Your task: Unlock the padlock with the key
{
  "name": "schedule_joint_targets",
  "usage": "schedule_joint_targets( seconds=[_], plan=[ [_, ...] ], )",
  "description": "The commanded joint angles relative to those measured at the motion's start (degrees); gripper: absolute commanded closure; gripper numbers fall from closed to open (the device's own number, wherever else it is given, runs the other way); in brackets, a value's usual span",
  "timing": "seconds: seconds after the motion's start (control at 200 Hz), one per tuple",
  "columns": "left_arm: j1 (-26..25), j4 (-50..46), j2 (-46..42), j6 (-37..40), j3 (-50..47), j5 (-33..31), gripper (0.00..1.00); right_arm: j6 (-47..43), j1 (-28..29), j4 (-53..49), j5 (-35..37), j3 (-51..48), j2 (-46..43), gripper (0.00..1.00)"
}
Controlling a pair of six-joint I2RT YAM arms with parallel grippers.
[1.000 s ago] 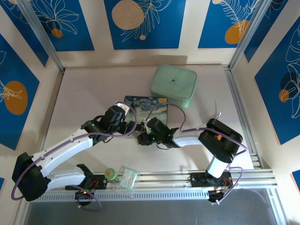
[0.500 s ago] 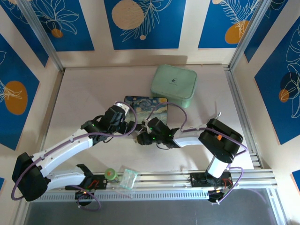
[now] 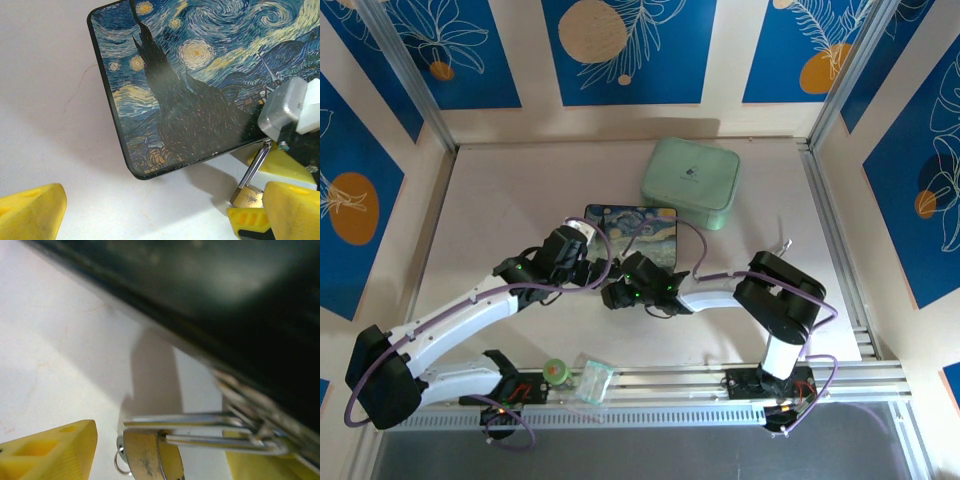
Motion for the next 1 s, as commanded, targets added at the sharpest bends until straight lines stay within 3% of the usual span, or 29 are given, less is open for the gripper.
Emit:
schedule_joint_targets(
  seconds=[0.0,0.135,0.315,0.645,0.805,0.996],
  plan=[
    [0.3,0.5,-0.5,-0.5,-0.7,-1.0,0.00,-0.5,1.0,-5.0,3.9,1.7,3.2,0.35],
    [0.4,0.7,-0.3,-0.7,-0.8,-1.1,0.00,0.3,1.0,-8.7,6.6,3.9,5.4,0.41],
    [0.4,0.5,-0.2,-0.9,-0.7,-1.2,0.00,2.2,0.1,-8.5,6.8,2.4,4.3,0.64],
    [0.3,0.2,0.9,0.0,0.2,-1.4,0.00,4.4,-2.8,-5.4,0.6,-3.3,-1.2,0.78],
    [-0.1,0.8,4.0,8.4,1.9,1.6,0.00,6.8,-5.5,-0.6,-6.3,-8.0,-4.2,0.86],
    [-3.2,-0.9,12.3,21.7,6.6,-5.0,0.00,10.4,-8.6,5.6,-10.4,-13.2,-5.9,0.89]
  ],
)
